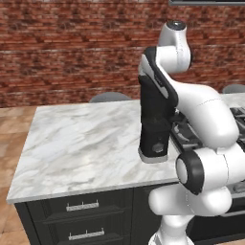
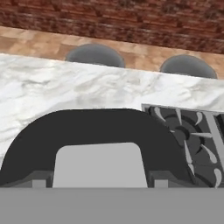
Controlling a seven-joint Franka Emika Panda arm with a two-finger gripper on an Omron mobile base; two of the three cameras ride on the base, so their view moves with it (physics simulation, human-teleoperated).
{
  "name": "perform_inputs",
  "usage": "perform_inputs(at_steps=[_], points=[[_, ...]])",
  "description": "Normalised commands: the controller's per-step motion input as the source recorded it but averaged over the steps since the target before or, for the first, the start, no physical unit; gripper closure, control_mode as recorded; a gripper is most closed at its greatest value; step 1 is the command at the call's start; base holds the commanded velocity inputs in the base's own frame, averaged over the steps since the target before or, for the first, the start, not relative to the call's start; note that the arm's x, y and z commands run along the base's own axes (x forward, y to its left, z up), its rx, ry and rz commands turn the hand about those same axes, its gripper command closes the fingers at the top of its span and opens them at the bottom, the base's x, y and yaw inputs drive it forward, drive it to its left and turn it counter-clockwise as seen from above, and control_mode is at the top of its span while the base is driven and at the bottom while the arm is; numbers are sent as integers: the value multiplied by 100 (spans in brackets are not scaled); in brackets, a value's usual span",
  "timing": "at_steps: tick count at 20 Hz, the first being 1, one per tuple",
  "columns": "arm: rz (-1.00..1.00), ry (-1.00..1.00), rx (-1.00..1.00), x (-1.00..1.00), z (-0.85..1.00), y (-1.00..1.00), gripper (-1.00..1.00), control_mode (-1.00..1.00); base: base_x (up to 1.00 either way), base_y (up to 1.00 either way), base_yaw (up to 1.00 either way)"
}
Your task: Grab the lemon wedge and lime from the fridge, place them in the blender, close the lid, and turn on the blender to create a marinade.
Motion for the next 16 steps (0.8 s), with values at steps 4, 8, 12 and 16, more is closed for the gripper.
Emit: perform_inputs(at_steps=[4, 8, 12, 16], points=[[-13, 6, 0, 25, 0, -2, 100, -100, 0, 0, 0], [-4, 1, 0, 11, 0, -14, 100, -100, 0, 0, 0], [-14, -4, 0, 2, -3, -31, 100, -100, 0, 0, 0], [-2, 0, 0, 0, 0, 0, 100, -100, 0, 0, 0]])
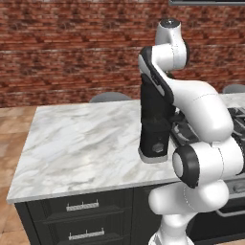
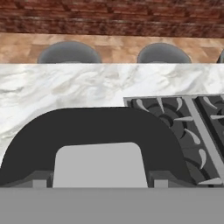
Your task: Grab the lemon wedge and lime from the fridge, place them in the blender, close the lid, and turn on the blender to create a marinade.
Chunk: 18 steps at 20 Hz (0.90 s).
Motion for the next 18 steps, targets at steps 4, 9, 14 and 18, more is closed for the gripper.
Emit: perform_inputs(at_steps=[4, 9, 14, 18], points=[[0, -3, -1, 0, -23, 0, 100, -100, 0, 0, 0], [0, -7, -3, 2, -46, 0, 100, -100, 0, 0, 0], [0, -5, 0, 7, -3, 0, 100, -100, 0, 0, 0], [0, 2, 0, -29, -3, 0, 100, -100, 0, 0, 0]])
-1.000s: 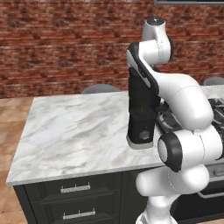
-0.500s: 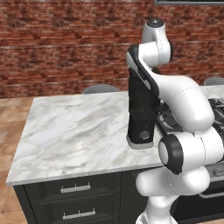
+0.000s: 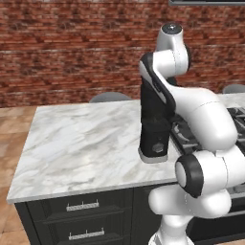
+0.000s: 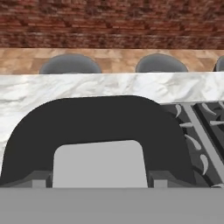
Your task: Grab the lemon wedge and lime from the fridge, place them in the blender, close the lid, and turn on the blender to create a marinade.
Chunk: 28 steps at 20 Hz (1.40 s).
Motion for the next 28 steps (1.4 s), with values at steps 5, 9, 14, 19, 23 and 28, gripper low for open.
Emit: perform_inputs(at_steps=[5, 9, 14, 19, 23, 28], points=[[0, 8, 0, -38, 0, 0, 100, -100, 0, 0, 0], [0, 4, 0, -1, 0, 0, 100, -100, 0, 0, 0], [0, 16, 2, 10, 11, 0, 100, -100, 0, 0, 0], [0, 20, 1, 10, 2, 3, 100, -100, 0, 0, 0], [1, 17, 0, 0, -41, 6, 100, -100, 0, 0, 0], [1, 20, 0, 0, -25, 6, 100, -100, 0, 0, 0]])
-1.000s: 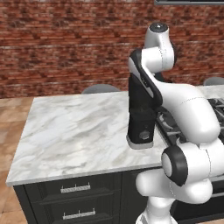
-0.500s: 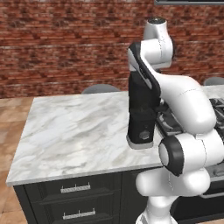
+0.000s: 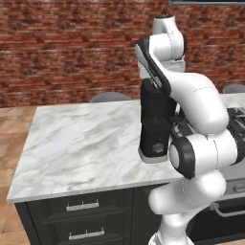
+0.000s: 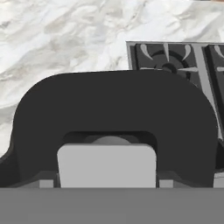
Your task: Grab the lemon wedge and lime from the fridge, place them in the blender, close the lid, and turn on the blender to create a marinade.
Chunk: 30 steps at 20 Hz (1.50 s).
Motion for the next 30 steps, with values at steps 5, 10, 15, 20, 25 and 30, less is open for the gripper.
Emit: perform_inputs(at_steps=[5, 10, 15, 20, 25, 30], points=[[0, 13, 4, 12, -1, 1, 100, -100, 0, 0, 0], [0, 9, 6, 20, 5, -3, 100, -100, 0, 0, 0], [0, 1, 3, 6, 0, 0, 100, -100, 0, 0, 0], [0, 14, 12, 8, 2, 0, 100, -100, 0, 0, 0], [0, 14, 24, 19, 11, -5, 100, -100, 0, 0, 0], [0, 10, 15, 17, 13, -4, 100, -100, 0, 0, 0]])
